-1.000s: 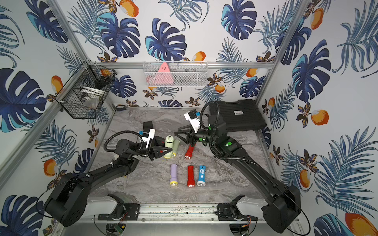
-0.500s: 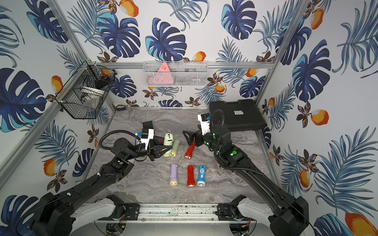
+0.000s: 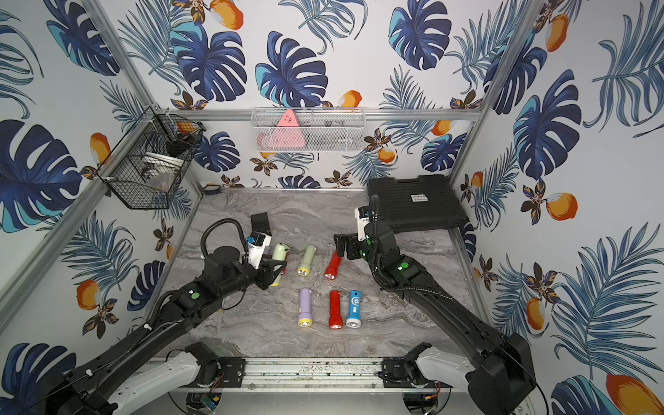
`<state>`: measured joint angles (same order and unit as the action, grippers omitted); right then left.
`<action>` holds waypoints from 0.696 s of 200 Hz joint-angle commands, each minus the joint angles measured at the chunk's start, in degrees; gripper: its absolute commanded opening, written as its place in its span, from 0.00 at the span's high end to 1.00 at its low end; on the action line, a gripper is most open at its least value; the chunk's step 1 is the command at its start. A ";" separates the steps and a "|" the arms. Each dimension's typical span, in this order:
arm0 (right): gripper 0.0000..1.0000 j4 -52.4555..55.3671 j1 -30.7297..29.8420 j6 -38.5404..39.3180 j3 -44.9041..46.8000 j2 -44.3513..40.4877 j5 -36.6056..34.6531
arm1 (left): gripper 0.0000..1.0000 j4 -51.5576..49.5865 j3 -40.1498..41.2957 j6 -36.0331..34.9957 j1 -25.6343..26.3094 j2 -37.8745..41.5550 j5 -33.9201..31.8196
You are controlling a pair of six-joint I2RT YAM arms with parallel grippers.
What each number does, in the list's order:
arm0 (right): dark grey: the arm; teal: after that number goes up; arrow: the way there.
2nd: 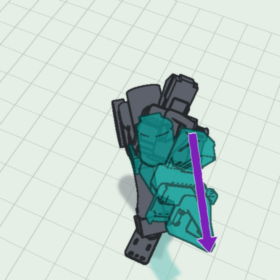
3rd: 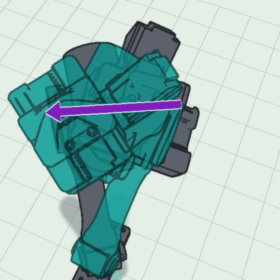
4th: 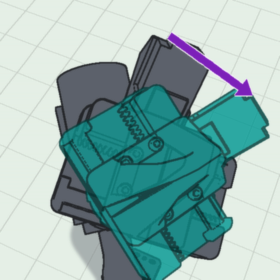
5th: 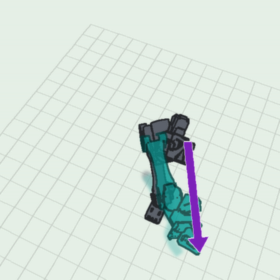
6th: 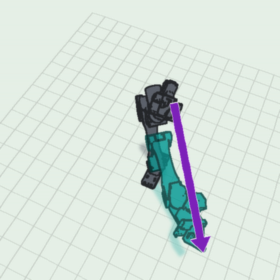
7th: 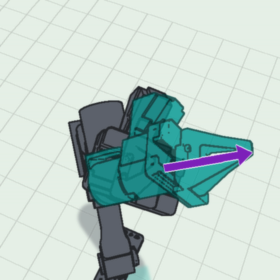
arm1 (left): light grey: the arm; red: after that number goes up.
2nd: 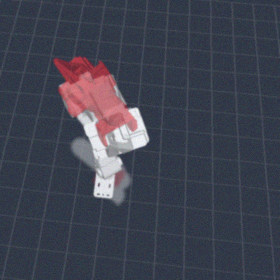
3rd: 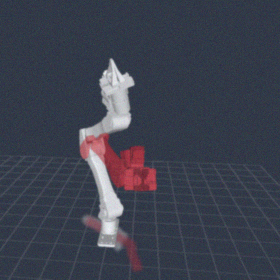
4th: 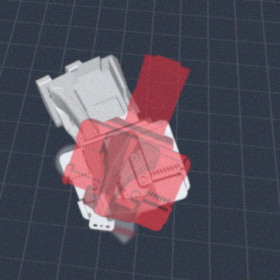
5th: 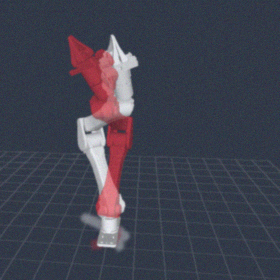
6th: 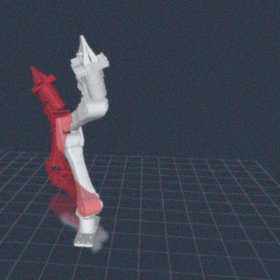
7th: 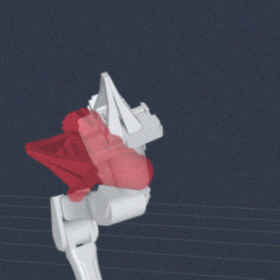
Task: Close the plug at the bottom of the flashlight
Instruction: Place the flashlight at the center of the board.
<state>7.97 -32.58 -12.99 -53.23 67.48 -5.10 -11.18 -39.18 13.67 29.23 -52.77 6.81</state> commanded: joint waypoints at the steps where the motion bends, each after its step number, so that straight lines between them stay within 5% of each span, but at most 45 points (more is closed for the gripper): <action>1: 0.00 1.80 0.19 -0.19 -0.47 0.85 -0.65 | 1.00 -13.73 -0.48 6.48 0.04 -1.93 -10.41; 51: 0.00 1.90 1.11 -0.46 -0.56 0.58 -1.68 | 1.00 -21.22 2.32 19.21 1.88 -6.82 -11.82; 139: 0.00 2.84 1.30 -1.07 -1.61 1.88 -1.06 | 1.00 -15.68 8.24 23.86 4.18 -11.03 -9.98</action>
<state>9.98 -31.29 -13.91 -54.17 69.67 -5.67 -28.86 -31.57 35.92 33.17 -62.24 -2.98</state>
